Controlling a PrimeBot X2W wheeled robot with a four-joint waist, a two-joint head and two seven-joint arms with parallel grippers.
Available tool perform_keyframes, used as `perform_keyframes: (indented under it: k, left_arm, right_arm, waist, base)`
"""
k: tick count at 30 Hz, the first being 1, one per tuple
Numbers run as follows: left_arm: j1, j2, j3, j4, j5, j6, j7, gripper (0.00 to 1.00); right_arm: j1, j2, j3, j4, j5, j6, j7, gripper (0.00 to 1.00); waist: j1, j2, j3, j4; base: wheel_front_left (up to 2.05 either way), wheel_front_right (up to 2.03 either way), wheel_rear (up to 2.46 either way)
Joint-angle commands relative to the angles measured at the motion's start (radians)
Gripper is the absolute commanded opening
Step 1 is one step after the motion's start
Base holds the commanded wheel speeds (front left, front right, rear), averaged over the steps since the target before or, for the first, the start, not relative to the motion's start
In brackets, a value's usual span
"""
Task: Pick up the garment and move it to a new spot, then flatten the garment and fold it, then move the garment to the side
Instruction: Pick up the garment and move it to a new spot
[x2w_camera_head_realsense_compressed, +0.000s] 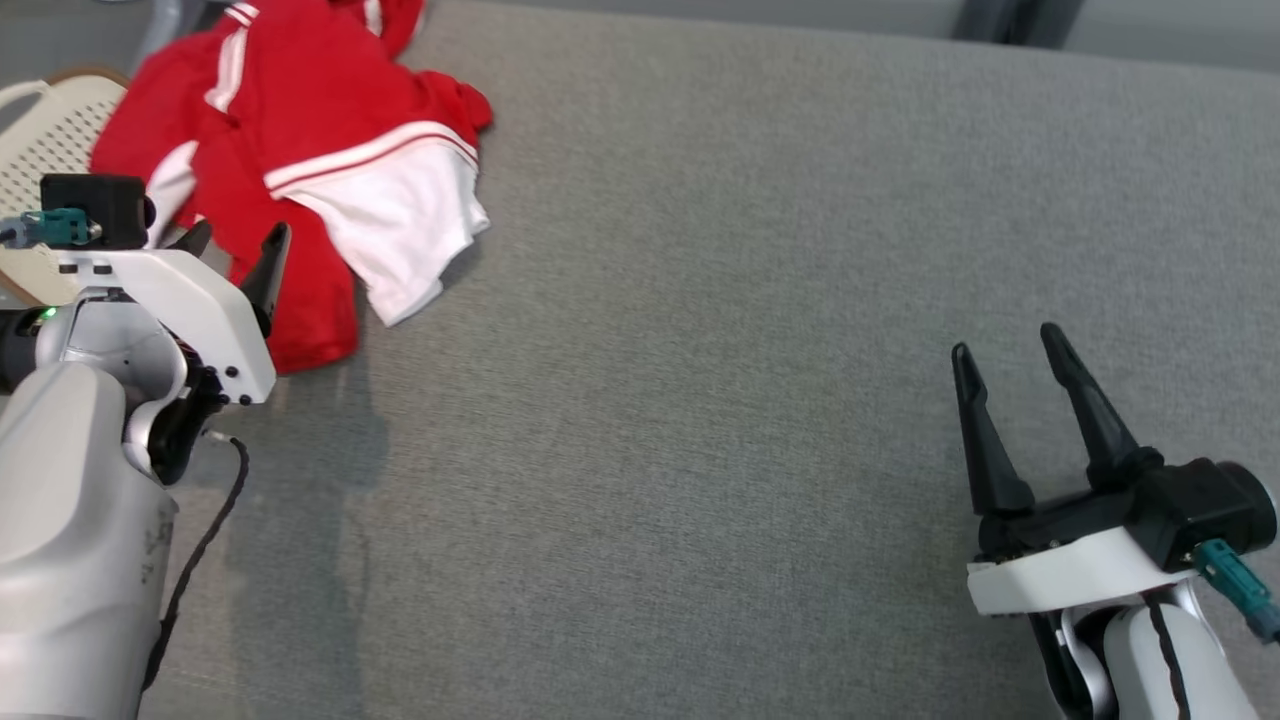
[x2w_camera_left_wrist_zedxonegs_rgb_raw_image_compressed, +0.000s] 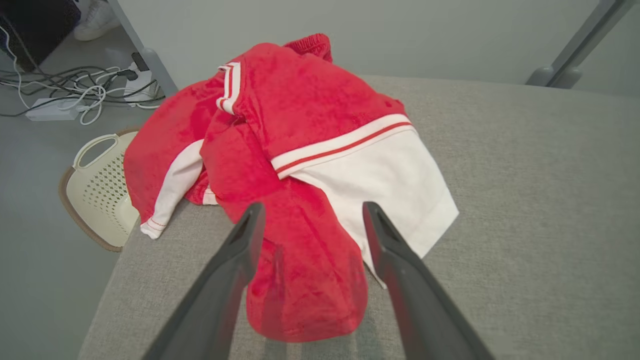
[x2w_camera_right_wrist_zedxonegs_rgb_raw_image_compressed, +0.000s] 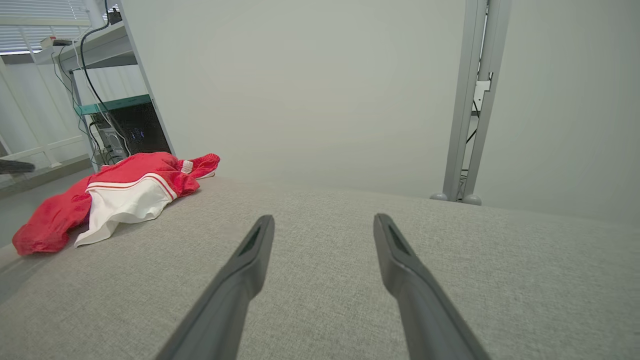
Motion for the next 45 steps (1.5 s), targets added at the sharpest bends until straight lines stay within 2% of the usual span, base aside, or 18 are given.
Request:
perform_keyframes:
  k: [1,12,18,19,22,28,36,40,45]
  left_arm:
    - [-0.030,0.019,-0.007,0.025,-0.015,-0.007,0.027,1.00]
    - [-0.097,0.067,-0.007,0.130,-0.026,0.003,0.061,1.00]
    - [-0.115,0.067,-0.014,0.200,-0.018,0.026,0.058,1.00]
    - [-0.118,0.064,-0.012,0.210,-0.024,0.028,0.058,0.65]
    - [-0.123,0.061,-0.010,0.235,-0.028,0.034,0.040,0.00]
    - [-0.145,0.068,-0.015,0.256,-0.020,0.028,-0.036,0.00]
    - [-0.198,0.084,-0.034,0.206,-0.005,0.013,-0.134,0.00]
    - [-0.221,0.095,-0.053,0.168,0.005,0.006,-0.146,0.00]
    - [-0.263,0.108,-0.089,0.101,0.022,-0.001,-0.112,0.00]
  right_arm:
    - [-0.024,-0.007,-0.007,-0.020,-0.016,0.000,-0.005,1.00]
    - [-0.069,-0.006,-0.007,-0.080,-0.037,0.000,-0.005,1.00]
    - [-0.078,-0.006,-0.001,-0.089,-0.042,0.000,-0.005,1.00]
    - [-0.079,-0.007,-0.001,-0.089,-0.043,0.000,-0.005,1.00]
    - [-0.081,-0.006,-0.002,-0.087,-0.043,0.000,-0.005,1.00]
    - [-0.077,-0.007,-0.005,-0.074,-0.034,0.000,-0.005,1.00]
    - [-0.059,-0.006,-0.015,-0.064,-0.016,0.000,-0.005,1.00]
    - [-0.046,-0.007,-0.018,-0.060,-0.004,0.000,-0.005,1.00]
    - [-0.035,-0.006,-0.021,-0.057,0.013,0.000,-0.005,1.00]
  waist:
    - [0.0000,0.0000,0.073,-0.049]
    - [0.0000,0.0000,0.165,-0.074]
    - [0.0000,0.0000,0.183,-0.075]
    - [0.0000,0.0000,0.184,-0.075]
    - [0.0000,0.0000,0.184,-0.073]
    - [0.0000,0.0000,0.162,-0.068]
    - [0.0000,0.0000,0.101,-0.056]
    - [0.0000,0.0000,0.064,-0.052]
    - [0.0000,0.0000,0.023,-0.059]
  base:
    - [0.00,0.00,0.00]
    - [0.00,0.00,0.00]
    - [0.00,0.00,0.00]
    - [0.00,0.00,0.00]
    - [0.00,0.00,0.00]
    - [0.00,0.00,0.00]
    - [0.00,0.00,0.00]
    - [0.00,0.00,0.00]
    - [0.00,0.00,0.00]
